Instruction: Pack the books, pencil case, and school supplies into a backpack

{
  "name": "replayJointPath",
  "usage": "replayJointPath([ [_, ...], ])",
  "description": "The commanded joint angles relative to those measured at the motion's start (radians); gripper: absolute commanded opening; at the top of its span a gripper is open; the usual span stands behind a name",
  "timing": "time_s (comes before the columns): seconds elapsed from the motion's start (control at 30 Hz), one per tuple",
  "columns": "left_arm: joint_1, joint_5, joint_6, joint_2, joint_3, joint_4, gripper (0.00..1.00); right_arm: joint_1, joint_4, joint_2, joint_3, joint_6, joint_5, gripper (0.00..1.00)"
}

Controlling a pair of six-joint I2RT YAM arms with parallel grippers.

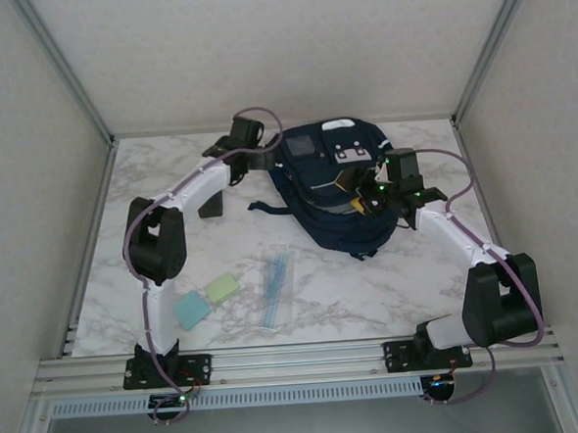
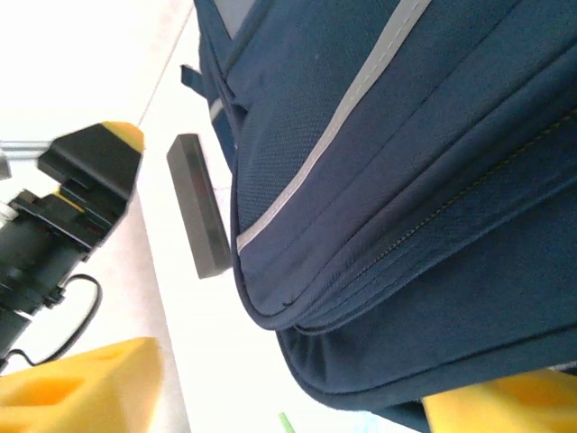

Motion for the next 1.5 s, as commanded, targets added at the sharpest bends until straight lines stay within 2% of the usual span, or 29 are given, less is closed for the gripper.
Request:
replayJointPath([
  [0.0, 0.030, -0.048, -0.002, -0.016, 0.066, -0.134, 1.00, 0.004, -0.118, -0.021, 0.039, -0.103, 0.014, 0.91],
  [0.07, 0.069, -0.061, -0.014, 0.018, 0.116, -0.195, 1.00, 0.005, -0.162, -0.029, 0.049, -0.144, 0.057, 0.99],
  [0.3, 0.213, 0.044, -0.055, 0.213, 0.346, -0.436, 1.00, 0.005, -0.323, 0.003, 0.119, -0.272, 0.166, 0.99],
  [0.43, 0.270, 0.143, -0.081, 0.275, 0.391, -0.478, 1.00, 0.005, -0.340, 0.010, 0.124, -0.284, 0.191, 0.99],
  [0.7, 0.290, 0.290, -0.058, 0.337, 0.394, -0.477, 1.00, 0.004, -0.348, 0.016, 0.110, -0.265, 0.245, 0.99],
  [0.97, 0.290, 0.310, -0.047, 0.390, 0.403, -0.496, 1.00, 0.004, -0.339, -0.013, 0.078, -0.244, 0.260, 0.99],
  [1.07, 0.291, 0.299, -0.051, 0.401, 0.403, -0.505, 0.91, 0.004, -0.340, -0.028, 0.076, -0.244, 0.265, 0.99],
  [1.13, 0.291, 0.290, -0.053, 0.401, 0.405, -0.508, 0.74, 0.004, -0.341, -0.040, 0.078, -0.246, 0.264, 0.99],
  [1.2, 0.291, 0.274, -0.055, 0.396, 0.404, -0.509, 0.65, 0.004, -0.339, -0.050, 0.078, -0.253, 0.246, 0.99],
  [1.33, 0.291, 0.254, -0.093, 0.363, 0.404, -0.506, 0.58, 0.017, -0.292, -0.070, 0.078, -0.270, 0.176, 0.98],
  [1.47, 0.288, 0.360, -0.202, 0.276, 0.361, -0.460, 0.56, 0.109, -0.210, -0.050, 0.116, -0.317, 0.163, 0.97],
])
